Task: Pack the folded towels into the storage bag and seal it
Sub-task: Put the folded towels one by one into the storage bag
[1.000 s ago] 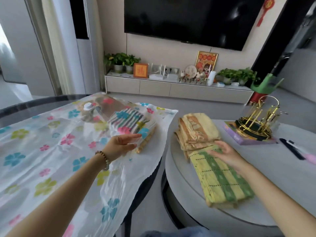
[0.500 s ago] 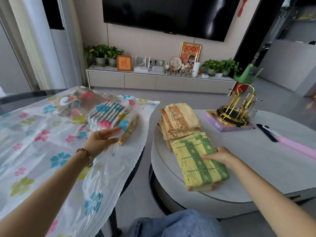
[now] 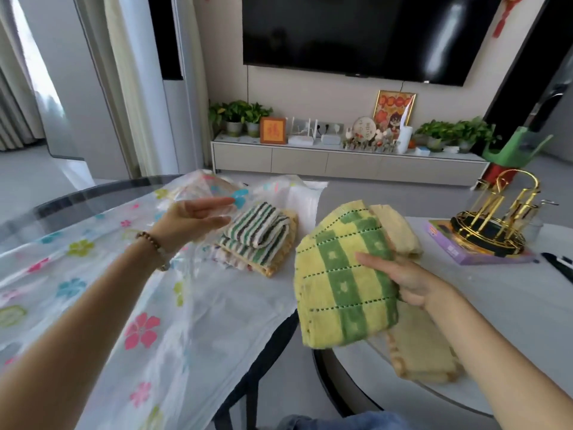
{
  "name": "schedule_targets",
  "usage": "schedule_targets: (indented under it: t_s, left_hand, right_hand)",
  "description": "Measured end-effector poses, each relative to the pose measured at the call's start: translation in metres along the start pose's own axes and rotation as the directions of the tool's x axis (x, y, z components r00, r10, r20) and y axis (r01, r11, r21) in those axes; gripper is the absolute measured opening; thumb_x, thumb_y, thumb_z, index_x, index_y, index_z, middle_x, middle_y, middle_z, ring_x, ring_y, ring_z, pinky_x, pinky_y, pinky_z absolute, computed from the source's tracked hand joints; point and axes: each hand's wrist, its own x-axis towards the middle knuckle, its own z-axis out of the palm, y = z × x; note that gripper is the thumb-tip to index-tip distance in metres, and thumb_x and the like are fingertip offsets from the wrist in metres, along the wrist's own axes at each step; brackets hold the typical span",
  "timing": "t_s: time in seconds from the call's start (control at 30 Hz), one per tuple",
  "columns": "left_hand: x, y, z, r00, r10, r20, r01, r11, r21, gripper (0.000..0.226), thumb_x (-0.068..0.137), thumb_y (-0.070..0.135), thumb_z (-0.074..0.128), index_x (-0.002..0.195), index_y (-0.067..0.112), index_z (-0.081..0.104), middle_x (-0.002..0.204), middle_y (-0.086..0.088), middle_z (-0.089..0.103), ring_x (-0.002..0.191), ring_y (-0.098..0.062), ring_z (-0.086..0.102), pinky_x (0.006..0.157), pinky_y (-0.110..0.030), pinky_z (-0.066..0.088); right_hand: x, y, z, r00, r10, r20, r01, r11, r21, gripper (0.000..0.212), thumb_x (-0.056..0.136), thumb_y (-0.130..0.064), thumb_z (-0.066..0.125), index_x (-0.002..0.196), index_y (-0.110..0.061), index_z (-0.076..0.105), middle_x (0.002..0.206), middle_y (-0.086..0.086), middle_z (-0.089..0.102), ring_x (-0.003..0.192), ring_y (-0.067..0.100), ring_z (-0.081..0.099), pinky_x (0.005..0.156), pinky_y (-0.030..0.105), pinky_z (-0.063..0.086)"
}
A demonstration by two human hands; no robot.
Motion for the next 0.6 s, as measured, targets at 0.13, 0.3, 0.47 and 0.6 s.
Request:
schedule_targets:
  t_s: [0.13, 0.3, 0.47, 0.6]
  left_hand:
    - [-0.005, 0.025, -0.044, 0.996, -0.001, 0.092, 0.009, 0.996, -0.086, 0.041, 0.082, -0.008, 0.054, 0.092, 0.026, 0.074, 0.088, 0.01, 0.074, 0.079, 0.0, 0.067, 0.076, -0.01, 0.052]
    - [-0.017, 0.019, -0.074, 0.976, -0.067, 0.209, 0.093, 0.989, -0.116, 0.038, 0.079, -0.006, 0.052, 0.101, 0.02, 0.071, 0.101, 0.007, 0.073, 0.083, -0.003, 0.068, 0.074, -0.013, 0.054]
    - [-0.032, -0.008, -0.106, 0.981, -0.125, 0.145, 0.147, 0.977, -0.156, 0.037, 0.078, 0.001, 0.054, 0.107, 0.017, 0.069, 0.103, 0.008, 0.072, 0.083, -0.002, 0.067, 0.072, -0.012, 0.054]
    - [-0.039, -0.023, -0.121, 0.984, -0.17, 0.052, 0.175, 0.98, -0.099, 0.036, 0.088, -0.001, 0.049, 0.117, 0.017, 0.061, 0.105, 0.011, 0.07, 0.088, 0.0, 0.065, 0.073, -0.011, 0.052]
  right_hand:
    - [0.051, 0.015, 0.086, 0.994, 0.006, 0.108, -0.025, 0.983, 0.18, 0.045, 0.068, -0.031, 0.074, 0.108, -0.014, 0.066, 0.106, 0.007, 0.073, 0.096, 0.02, 0.07, 0.078, 0.031, 0.058]
    - [0.085, 0.065, 0.169, 0.999, 0.039, -0.001, -0.038, 0.954, -0.299, 0.065, 0.084, -0.037, 0.065, 0.134, -0.011, 0.033, 0.127, 0.0, 0.05, 0.113, 0.018, 0.054, 0.091, 0.033, 0.048]
    - [0.081, 0.081, 0.17, 0.898, -0.325, 0.295, 0.436, 0.577, -0.691, 0.045, 0.089, -0.059, 0.037, 0.133, -0.05, 0.038, 0.152, -0.016, 0.009, 0.138, -0.001, 0.007, 0.112, 0.028, 0.019]
    - [0.093, 0.085, 0.187, 0.86, -0.05, 0.508, 0.462, 0.503, -0.731, 0.076, 0.079, -0.076, 0.02, 0.131, -0.032, 0.054, 0.153, -0.032, -0.005, 0.141, -0.007, 0.002, 0.113, 0.03, 0.02]
